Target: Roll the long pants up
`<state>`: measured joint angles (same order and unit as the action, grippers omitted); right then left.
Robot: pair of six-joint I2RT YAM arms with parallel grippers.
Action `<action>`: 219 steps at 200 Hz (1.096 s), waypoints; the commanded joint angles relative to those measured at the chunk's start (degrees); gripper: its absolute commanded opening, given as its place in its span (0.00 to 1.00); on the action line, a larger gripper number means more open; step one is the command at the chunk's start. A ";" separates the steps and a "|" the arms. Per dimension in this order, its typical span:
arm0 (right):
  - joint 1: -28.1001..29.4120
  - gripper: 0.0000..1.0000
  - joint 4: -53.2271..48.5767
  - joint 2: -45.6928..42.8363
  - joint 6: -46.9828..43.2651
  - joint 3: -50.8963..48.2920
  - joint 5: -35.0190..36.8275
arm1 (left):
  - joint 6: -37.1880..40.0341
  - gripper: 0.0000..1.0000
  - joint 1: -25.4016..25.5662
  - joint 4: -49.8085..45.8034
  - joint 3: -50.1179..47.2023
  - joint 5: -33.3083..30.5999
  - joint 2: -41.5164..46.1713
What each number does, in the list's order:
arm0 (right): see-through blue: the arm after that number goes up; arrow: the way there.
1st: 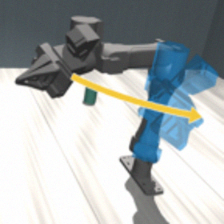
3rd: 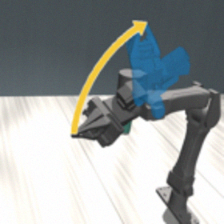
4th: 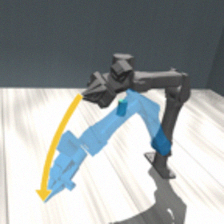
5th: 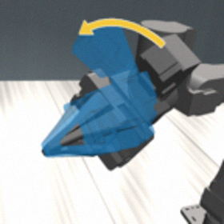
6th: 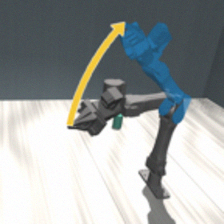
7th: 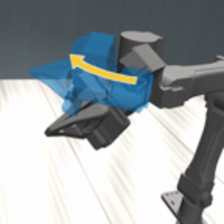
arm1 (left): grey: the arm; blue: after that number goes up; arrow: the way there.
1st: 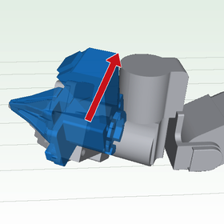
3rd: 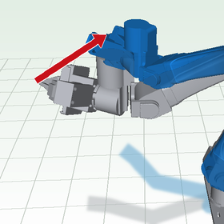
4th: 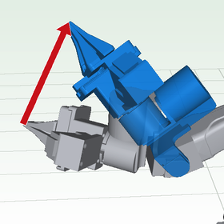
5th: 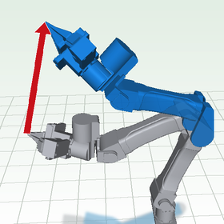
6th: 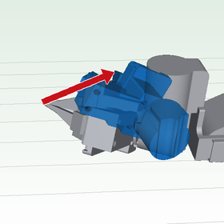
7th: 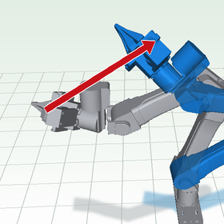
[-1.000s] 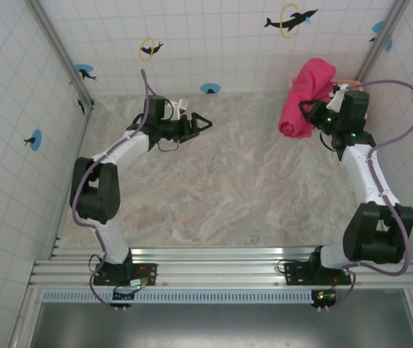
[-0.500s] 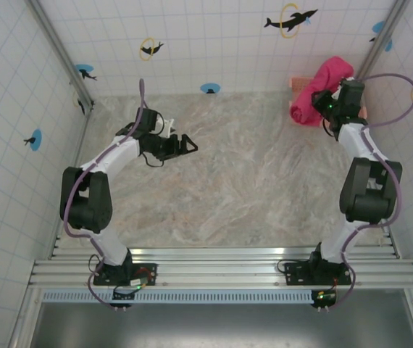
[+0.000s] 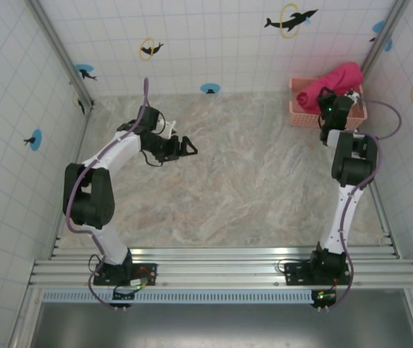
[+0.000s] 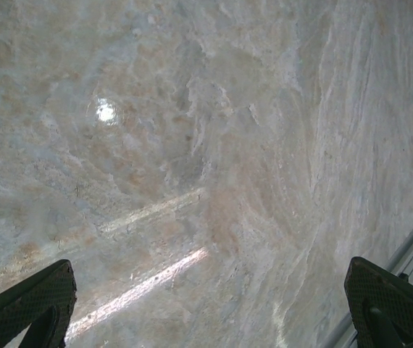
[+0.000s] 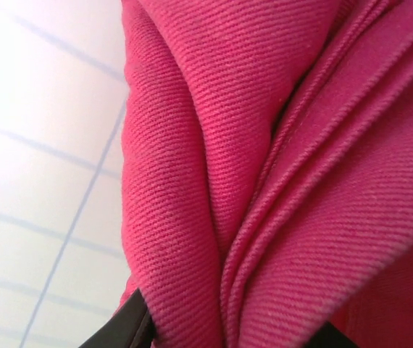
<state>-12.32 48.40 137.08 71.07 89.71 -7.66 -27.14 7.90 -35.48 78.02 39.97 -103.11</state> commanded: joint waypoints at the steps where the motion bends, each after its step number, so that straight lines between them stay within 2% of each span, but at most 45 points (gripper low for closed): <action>1: -0.05 0.00 18.17 3.27 6.08 3.47 8.87 | 1.93 0.97 -0.26 -4.02 3.55 0.40 -2.95; 34: 0.85 0.00 15.78 4.22 3.91 3.71 9.28 | 1.98 0.97 -0.30 -4.86 6.36 1.45 -5.80; 36: 0.92 0.02 15.65 4.18 3.77 3.67 9.27 | 2.04 0.97 -0.27 -4.99 6.49 1.43 -5.90; 47: 1.23 0.28 14.82 3.39 3.36 2.71 9.73 | 2.18 0.97 -0.27 -5.16 7.01 1.49 -6.46; 61: 1.48 0.50 14.96 2.10 2.55 0.98 10.24 | 2.41 0.97 -0.31 -5.18 7.23 1.69 -6.76; 62: 1.49 0.53 15.01 2.03 2.43 0.86 10.27 | 2.42 0.97 -0.28 -5.15 7.23 1.69 -6.75; 64: 1.50 0.68 15.09 1.79 2.26 0.56 10.31 | 2.46 0.97 -0.22 -5.13 7.19 1.69 -6.82; 65: 1.50 0.72 15.11 1.66 2.20 0.47 10.31 | 2.49 0.97 -0.24 -5.12 7.17 1.69 -6.79; 67: 1.53 0.92 15.14 1.41 2.03 0.22 10.30 | 2.45 0.97 -0.27 -5.19 7.15 1.63 -6.76; 70: 1.51 0.99 15.22 1.03 1.81 -0.13 10.30 | 2.56 0.97 -0.31 -5.15 7.15 1.69 -6.75; 116: 1.83 1.00 11.49 -8.21 0.33 -4.63 12.04 | 4.42 0.97 -0.55 -6.93 6.80 1.87 -5.41; 150: 3.67 0.99 -8.45 -22.31 -8.46 -8.35 17.65 | 5.19 0.97 -1.23 -7.07 5.43 2.04 -2.64; 179: 4.92 0.99 -16.27 -33.28 -14.36 -12.16 21.82 | 5.43 0.97 -2.41 -5.81 3.18 2.12 -0.05; 186: 4.93 0.99 -22.40 -35.46 -14.43 -11.36 23.37 | 5.70 0.97 -2.81 -5.41 2.73 2.31 0.26; 195: 4.85 0.99 -31.67 -37.01 -14.10 -8.93 25.85 | 6.33 0.97 -3.28 -5.04 2.34 1.77 0.37; 204: 4.57 0.99 -38.23 -36.97 -15.52 -6.22 25.30 | 6.90 0.97 -3.61 -5.03 2.06 1.26 0.08; 219: 4.28 0.99 -39.84 -36.16 -17.33 -5.59 21.56 | 7.11 0.97 -4.12 -4.74 1.70 2.13 -0.36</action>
<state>-7.40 23.07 99.94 58.67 82.26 13.34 -22.39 4.75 -40.53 81.30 41.30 -104.33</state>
